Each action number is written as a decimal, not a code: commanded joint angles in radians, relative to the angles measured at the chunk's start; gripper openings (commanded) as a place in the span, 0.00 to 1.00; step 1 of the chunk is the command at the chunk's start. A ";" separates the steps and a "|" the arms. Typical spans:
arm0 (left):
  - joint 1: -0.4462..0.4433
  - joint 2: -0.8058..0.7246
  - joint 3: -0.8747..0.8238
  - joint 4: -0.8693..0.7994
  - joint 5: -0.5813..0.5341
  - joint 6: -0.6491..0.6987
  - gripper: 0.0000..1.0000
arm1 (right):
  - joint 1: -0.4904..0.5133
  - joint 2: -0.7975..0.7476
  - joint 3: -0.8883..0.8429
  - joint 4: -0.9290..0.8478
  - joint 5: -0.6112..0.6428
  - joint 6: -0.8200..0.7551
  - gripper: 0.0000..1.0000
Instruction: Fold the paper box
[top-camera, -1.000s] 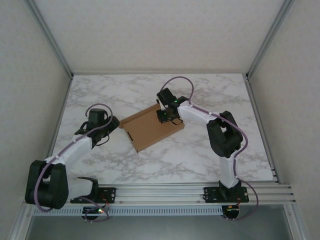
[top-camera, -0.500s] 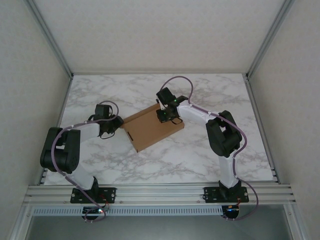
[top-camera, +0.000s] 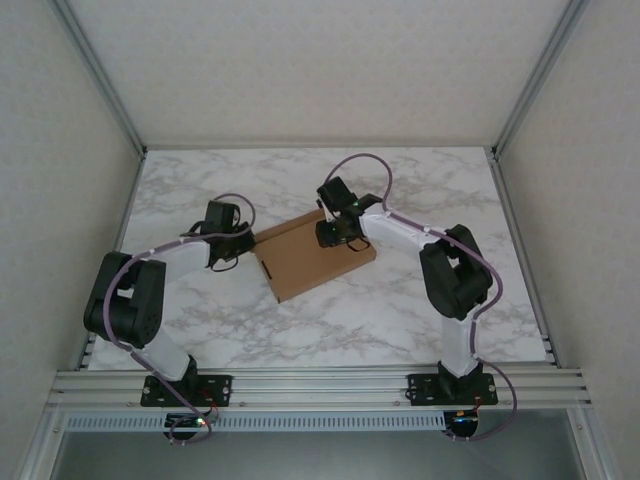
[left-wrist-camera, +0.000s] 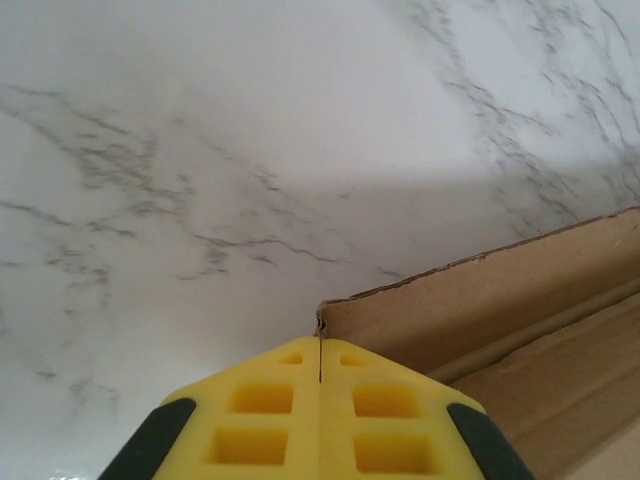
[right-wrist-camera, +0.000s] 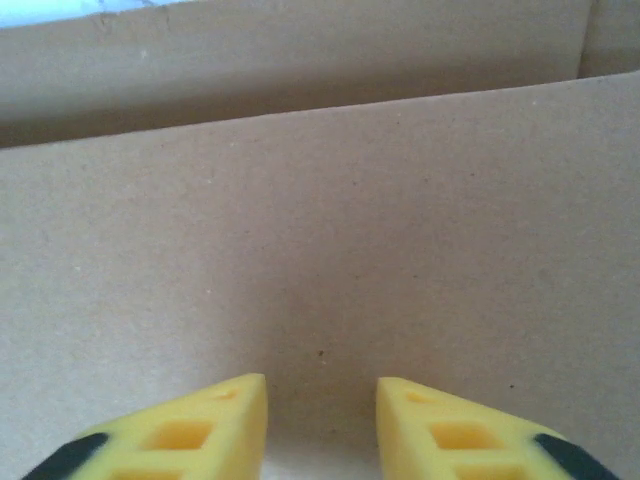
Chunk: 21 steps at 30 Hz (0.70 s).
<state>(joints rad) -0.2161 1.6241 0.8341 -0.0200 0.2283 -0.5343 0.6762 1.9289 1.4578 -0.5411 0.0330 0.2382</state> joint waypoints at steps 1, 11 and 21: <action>-0.053 -0.066 0.030 -0.006 -0.089 0.106 0.03 | -0.022 -0.137 -0.032 0.024 0.000 0.016 0.49; -0.146 -0.188 -0.016 0.116 -0.246 0.254 0.02 | -0.102 -0.445 -0.193 0.227 -0.030 -0.109 0.61; -0.261 -0.281 -0.105 0.279 -0.310 0.474 0.04 | -0.132 -0.488 -0.223 0.254 -0.285 -0.745 0.71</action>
<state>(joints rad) -0.4450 1.3712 0.7696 0.1837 -0.0414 -0.1715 0.5392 1.4723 1.2568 -0.3153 -0.0978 -0.1883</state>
